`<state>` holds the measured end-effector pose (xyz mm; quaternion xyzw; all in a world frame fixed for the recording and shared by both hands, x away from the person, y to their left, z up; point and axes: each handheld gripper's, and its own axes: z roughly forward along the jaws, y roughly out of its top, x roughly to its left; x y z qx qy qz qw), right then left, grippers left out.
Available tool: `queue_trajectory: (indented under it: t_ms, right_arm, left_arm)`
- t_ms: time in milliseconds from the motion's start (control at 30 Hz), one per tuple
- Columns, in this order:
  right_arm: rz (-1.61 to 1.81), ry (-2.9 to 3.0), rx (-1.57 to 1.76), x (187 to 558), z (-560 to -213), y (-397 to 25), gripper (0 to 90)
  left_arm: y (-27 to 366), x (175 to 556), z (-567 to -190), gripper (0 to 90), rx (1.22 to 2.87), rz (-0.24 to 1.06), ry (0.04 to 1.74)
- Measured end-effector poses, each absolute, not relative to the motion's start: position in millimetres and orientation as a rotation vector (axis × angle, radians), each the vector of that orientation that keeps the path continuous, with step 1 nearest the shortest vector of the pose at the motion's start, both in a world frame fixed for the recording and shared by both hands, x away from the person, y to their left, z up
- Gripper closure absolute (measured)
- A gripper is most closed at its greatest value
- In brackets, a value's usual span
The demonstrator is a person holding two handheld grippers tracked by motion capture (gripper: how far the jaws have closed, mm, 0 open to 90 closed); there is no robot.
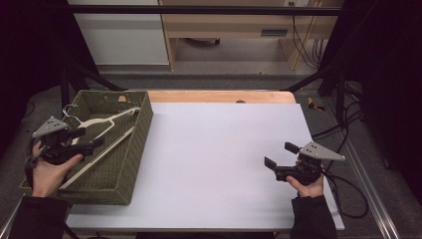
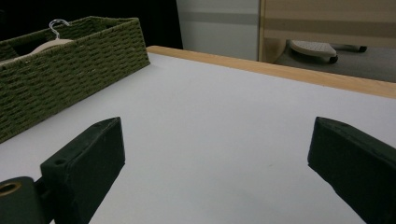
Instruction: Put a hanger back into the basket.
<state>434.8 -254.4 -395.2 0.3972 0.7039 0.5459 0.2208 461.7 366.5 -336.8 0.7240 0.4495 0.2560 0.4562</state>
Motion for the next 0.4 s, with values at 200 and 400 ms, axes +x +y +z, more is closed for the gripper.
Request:
queue_trajectory:
  t_ms: [200,400]
  right_arm:
    - [1.512,1.932,1.101,433,-394,-257,3.4]
    - [1.527,1.925,1.093,432,-392,-260,2.8]
  left_arm:
    - [326,448,-334,6.5,1.761,0.581,0.958]
    - [302,439,-340,3.6,1.748,0.529,0.887]
